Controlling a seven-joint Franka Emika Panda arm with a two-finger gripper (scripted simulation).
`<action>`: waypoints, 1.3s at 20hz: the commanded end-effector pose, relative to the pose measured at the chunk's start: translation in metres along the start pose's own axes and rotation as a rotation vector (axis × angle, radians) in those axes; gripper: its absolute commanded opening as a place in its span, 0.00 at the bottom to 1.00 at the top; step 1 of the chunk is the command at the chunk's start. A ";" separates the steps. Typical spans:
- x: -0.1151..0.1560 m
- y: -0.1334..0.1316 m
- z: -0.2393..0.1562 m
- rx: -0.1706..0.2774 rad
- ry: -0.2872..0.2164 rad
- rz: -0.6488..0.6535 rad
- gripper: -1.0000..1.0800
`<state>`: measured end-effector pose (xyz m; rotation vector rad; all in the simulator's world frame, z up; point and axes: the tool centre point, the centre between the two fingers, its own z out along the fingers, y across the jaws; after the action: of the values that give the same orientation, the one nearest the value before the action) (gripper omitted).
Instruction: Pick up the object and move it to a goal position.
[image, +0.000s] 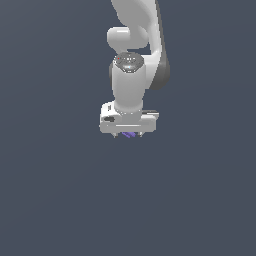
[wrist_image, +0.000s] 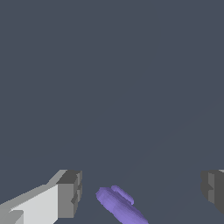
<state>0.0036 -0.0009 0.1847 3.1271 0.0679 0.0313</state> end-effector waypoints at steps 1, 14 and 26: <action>0.000 0.000 0.000 0.000 0.000 0.000 0.96; 0.005 0.013 -0.002 0.023 0.013 0.033 0.96; -0.012 0.013 0.015 0.019 0.009 -0.093 0.96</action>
<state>-0.0043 -0.0142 0.1733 3.1421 0.1752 0.0457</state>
